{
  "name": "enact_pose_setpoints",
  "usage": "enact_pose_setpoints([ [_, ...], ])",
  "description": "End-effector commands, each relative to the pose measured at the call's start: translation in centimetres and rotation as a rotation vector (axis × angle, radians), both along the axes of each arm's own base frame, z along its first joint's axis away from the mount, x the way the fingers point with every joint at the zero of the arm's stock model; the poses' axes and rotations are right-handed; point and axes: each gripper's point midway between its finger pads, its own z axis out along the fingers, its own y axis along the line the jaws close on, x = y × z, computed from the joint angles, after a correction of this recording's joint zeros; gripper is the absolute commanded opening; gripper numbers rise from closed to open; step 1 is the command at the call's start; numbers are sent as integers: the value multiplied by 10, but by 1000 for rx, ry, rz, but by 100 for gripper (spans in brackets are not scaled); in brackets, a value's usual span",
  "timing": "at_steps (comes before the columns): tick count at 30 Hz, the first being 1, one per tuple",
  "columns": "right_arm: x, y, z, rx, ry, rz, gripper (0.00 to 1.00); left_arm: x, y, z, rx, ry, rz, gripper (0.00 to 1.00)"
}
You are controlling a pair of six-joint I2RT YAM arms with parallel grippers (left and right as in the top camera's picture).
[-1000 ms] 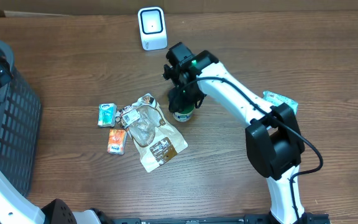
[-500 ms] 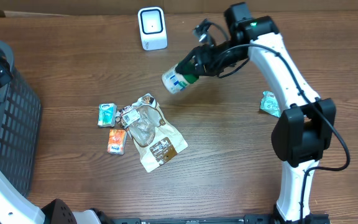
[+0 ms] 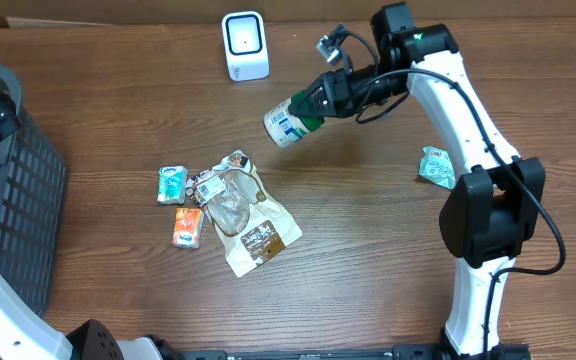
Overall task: Scan the item barcode
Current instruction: 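Lift the green-lidded jar with the right gripper, then hold the jar up in front of the white scanner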
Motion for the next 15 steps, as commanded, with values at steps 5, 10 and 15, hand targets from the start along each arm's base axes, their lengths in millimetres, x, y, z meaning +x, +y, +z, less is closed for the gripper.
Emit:
enact_pose_setpoints([
  [5,52,-1,-40,-542,-369,-168,15,-2,0,7,6,-21,10,99],
  [10,104,6,-21,-722,-748,-257,4,-2,0,7,6,-21,10,99],
  [15,148,33,36,-678,-1212,-217,4,-2,0,7,6,-21,10,100],
])
